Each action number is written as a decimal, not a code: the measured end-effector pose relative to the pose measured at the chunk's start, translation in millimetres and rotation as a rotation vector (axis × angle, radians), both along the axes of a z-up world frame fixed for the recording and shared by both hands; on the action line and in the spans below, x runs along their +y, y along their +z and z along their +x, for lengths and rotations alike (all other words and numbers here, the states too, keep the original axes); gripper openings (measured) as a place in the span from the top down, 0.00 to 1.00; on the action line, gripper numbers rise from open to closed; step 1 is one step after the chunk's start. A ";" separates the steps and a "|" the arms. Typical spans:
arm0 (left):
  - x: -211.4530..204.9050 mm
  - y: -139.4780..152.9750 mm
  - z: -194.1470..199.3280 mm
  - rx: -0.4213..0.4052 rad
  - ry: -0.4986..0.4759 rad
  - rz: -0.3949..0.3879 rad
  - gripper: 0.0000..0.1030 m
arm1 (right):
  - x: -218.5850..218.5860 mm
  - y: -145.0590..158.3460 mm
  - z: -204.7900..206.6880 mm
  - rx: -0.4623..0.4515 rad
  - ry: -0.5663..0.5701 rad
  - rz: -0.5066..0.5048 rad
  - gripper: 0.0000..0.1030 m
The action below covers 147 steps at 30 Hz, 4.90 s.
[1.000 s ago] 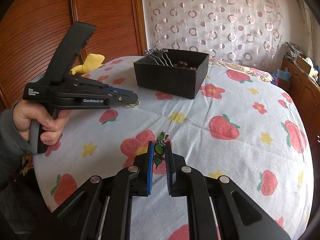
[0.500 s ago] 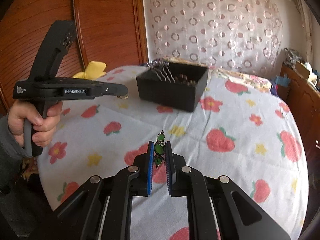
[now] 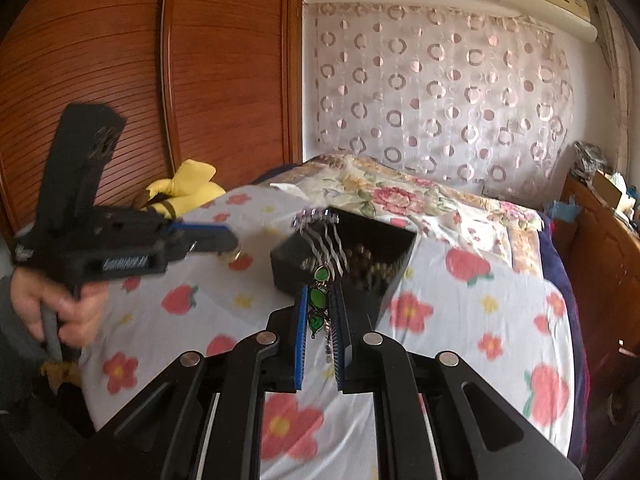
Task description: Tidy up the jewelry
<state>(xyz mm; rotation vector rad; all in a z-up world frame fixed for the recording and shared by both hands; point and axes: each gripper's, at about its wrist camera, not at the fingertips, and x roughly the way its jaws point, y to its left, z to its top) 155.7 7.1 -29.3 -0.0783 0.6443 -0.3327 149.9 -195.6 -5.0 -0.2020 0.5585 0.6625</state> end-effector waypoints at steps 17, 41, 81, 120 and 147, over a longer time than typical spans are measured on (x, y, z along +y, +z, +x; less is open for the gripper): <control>4.3 4.6 17.8 -0.008 0.022 0.019 0.91 | 37.9 -12.1 81.7 0.103 -0.050 -0.073 0.87; -22.5 2.9 79.4 0.036 0.057 0.092 0.70 | 1.9 -4.2 74.3 0.084 -0.097 -0.039 0.69; 6.8 53.8 -111.2 -0.263 0.319 0.167 0.07 | -45.8 30.8 -78.4 -0.148 -0.355 0.160 0.02; 3.0 48.4 -121.9 -0.278 0.330 0.152 0.07 | -45.5 13.2 -83.2 -0.139 -0.370 0.163 0.02; -1.8 58.9 -129.9 -0.301 0.310 0.150 0.07 | -43.3 6.8 -87.1 -0.147 -0.374 0.162 0.02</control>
